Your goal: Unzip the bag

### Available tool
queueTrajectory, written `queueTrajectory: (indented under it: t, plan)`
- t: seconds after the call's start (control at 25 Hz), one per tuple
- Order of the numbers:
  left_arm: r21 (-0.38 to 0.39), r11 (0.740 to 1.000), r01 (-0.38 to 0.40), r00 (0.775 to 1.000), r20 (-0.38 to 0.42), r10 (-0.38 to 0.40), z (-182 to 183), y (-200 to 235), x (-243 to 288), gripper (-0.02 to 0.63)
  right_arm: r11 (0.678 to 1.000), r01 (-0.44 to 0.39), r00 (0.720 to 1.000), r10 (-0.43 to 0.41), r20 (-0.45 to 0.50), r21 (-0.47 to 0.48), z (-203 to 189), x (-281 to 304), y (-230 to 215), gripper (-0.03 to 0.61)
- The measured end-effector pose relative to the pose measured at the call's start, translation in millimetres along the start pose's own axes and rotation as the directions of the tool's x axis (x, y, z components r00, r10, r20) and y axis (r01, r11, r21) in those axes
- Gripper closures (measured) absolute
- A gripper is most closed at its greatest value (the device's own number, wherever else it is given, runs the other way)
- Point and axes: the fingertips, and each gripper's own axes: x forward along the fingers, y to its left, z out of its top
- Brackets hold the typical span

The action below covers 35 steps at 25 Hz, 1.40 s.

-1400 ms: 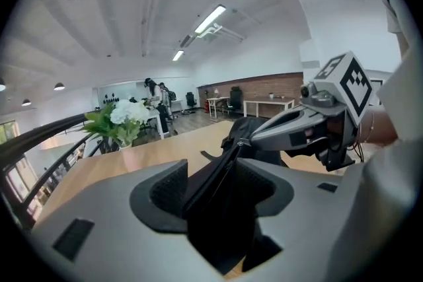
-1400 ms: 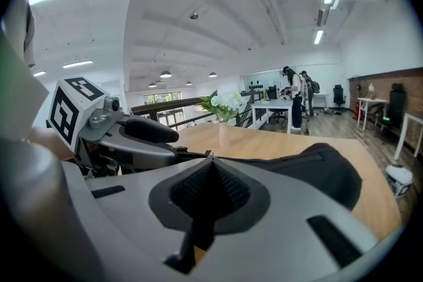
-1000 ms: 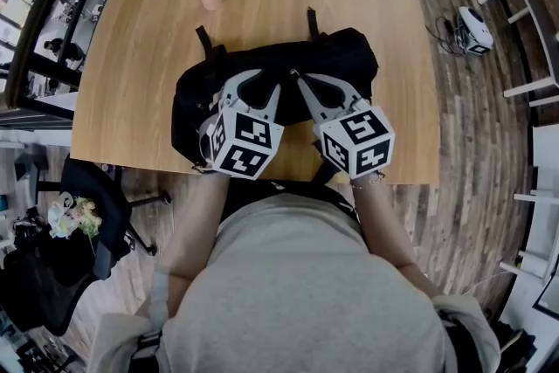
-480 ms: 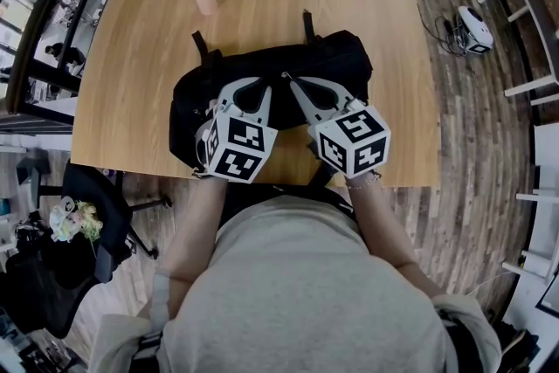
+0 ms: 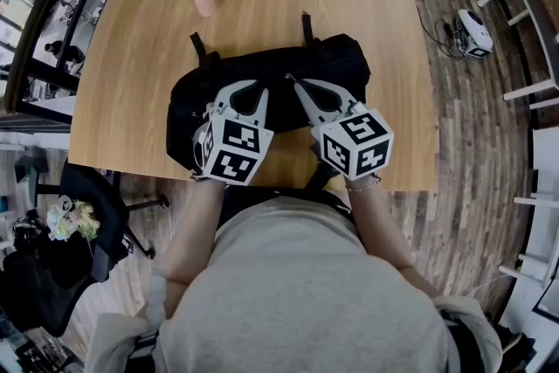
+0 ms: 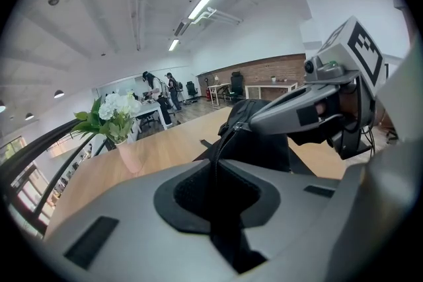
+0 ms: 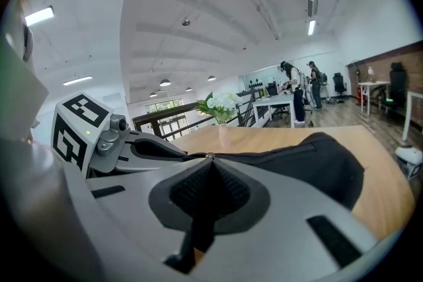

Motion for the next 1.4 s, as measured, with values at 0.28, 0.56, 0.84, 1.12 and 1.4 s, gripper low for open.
queueTrajectory:
  t: [0.28,0.56,0.84,1.12,1.4]
  plan:
    - [-0.011,1.000,-0.004,1.000,0.009,0.004,-0.7,1.3,-0.1,0.565,0.997,0.071,0.997,-0.071,0.017,0.034,0.6,-16.0,-28.0,0.569]
    - [-0.012,1.000,-0.005,1.000,0.009,0.005,0.0,0.0,-0.6,0.565,0.989,0.139,0.990,-0.140,0.035,0.045,2.7,-30.6,-52.2,0.569]
    - [-0.015,1.000,-0.004,1.000,0.011,0.004,2.6,0.9,-3.1,0.565,0.980,0.192,0.980,-0.194,0.047,0.049,5.9,-40.8,-65.9,0.568]
    - [-0.008,1.000,0.001,1.000,0.014,-0.001,3.7,1.7,-4.5,0.565,0.966,0.251,0.966,-0.254,0.054,0.056,6.9,-46.5,-79.9,0.568]
    - [-0.006,1.000,-0.003,1.000,0.010,0.003,3.6,0.8,-8.1,0.565,0.950,0.292,0.952,-0.300,0.065,0.108,3.0,-56.8,-93.5,0.569]
